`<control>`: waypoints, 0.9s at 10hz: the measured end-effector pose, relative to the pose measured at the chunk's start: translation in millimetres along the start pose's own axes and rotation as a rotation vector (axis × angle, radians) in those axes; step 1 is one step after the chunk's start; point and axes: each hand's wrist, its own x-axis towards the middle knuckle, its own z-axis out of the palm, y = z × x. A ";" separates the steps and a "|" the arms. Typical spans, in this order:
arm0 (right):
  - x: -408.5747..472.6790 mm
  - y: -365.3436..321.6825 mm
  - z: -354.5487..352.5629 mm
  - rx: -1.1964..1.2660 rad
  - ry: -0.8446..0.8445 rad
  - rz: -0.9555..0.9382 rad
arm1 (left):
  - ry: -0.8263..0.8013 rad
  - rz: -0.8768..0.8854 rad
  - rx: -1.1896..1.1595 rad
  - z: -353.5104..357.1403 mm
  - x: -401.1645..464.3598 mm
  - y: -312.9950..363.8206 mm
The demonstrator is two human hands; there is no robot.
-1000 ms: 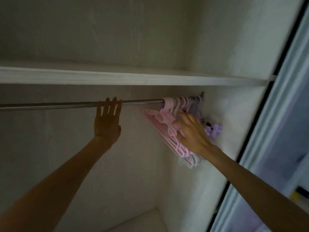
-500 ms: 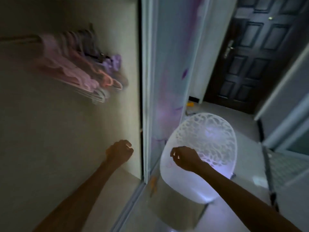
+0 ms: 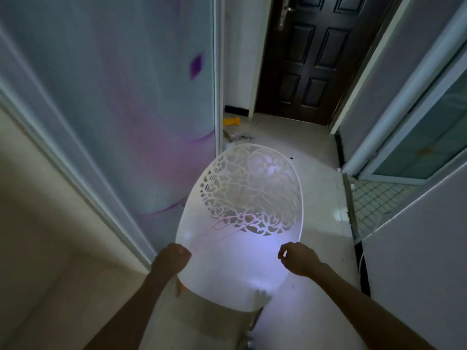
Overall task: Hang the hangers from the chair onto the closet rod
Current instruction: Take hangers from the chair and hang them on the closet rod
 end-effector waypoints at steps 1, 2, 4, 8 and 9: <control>68.0 10.2 11.0 0.057 -0.057 0.010 | -0.016 -0.041 -0.006 30.9 51.5 11.1; 131.3 4.2 35.8 0.181 -0.130 0.028 | -0.024 -0.089 -0.066 55.9 102.2 12.5; 246.1 -28.9 105.6 0.329 -0.278 -0.007 | -0.011 0.030 0.112 92.3 218.1 -13.6; 371.4 -68.6 183.5 1.195 -0.265 0.535 | -0.125 0.133 0.225 150.7 330.4 -8.3; 375.7 -74.6 186.1 1.246 -0.228 0.544 | -0.123 0.211 0.226 150.7 331.9 -6.5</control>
